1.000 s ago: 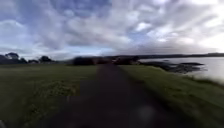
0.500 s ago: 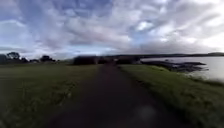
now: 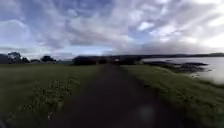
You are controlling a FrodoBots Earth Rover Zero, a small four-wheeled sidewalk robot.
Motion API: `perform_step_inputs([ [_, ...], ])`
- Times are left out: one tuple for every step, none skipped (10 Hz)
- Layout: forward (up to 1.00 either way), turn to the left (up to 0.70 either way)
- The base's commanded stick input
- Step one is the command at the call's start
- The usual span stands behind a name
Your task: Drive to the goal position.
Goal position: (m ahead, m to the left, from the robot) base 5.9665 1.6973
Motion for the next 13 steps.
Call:
perform_step_inputs([
  [0.70, 0.00],
  [0.70, 0.00],
  [0.70, 0.00],
  [0.70, 0.00],
  [0.70, 0.00],
  [0.70, 0.00],
  [0.70, 0.00],
  [0.70, 0.00],
  [0.70, 0.00],
  [0.70, 0.00],
  [0.70, 0.00],
  [0.70, 0.00],
  [0.70, 0.00],
])
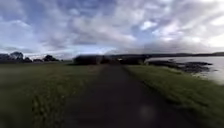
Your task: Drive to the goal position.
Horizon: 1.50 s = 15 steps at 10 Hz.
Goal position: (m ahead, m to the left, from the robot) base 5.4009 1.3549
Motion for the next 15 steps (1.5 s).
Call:
perform_step_inputs([
  [0.70, 0.00],
  [0.70, 0.00],
  [0.70, 0.00],
  [0.70, 0.00],
  [0.70, 0.00],
  [0.70, 0.00],
  [0.70, -0.12],
  [0.70, -0.33],
  [0.70, -0.10],
  [0.70, 0.00],
  [0.70, 0.00],
  [0.70, 0.00],
  [0.70, 0.00],
  [0.70, 0.00],
  [0.70, 0.00],
])
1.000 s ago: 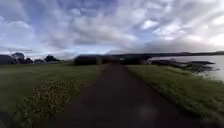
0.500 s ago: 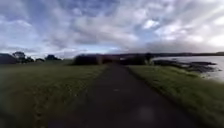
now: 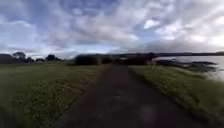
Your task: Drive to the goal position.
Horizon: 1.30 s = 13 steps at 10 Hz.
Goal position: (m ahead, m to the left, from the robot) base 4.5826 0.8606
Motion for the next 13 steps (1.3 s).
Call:
perform_step_inputs([
  [0.70, 0.00],
  [0.70, 0.00],
  [0.70, 0.00],
  [0.70, 0.00],
  [0.70, 0.00],
  [0.70, 0.00],
  [0.70, 0.00],
  [0.70, 0.00],
  [0.70, 0.00],
  [0.70, 0.00],
  [0.70, -0.10],
  [0.70, -0.20],
  [0.70, -0.31],
])
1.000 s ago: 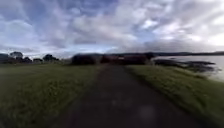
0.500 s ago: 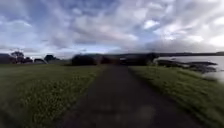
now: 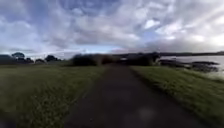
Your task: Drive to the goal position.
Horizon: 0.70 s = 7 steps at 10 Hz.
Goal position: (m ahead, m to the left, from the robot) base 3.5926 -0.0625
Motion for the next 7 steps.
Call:
perform_step_inputs([
  [0.70, -0.24],
  [0.70, -0.08],
  [0.70, 0.00],
  [0.70, 0.00],
  [0.70, 0.00],
  [0.70, 0.00],
  [0.70, 0.00],
])
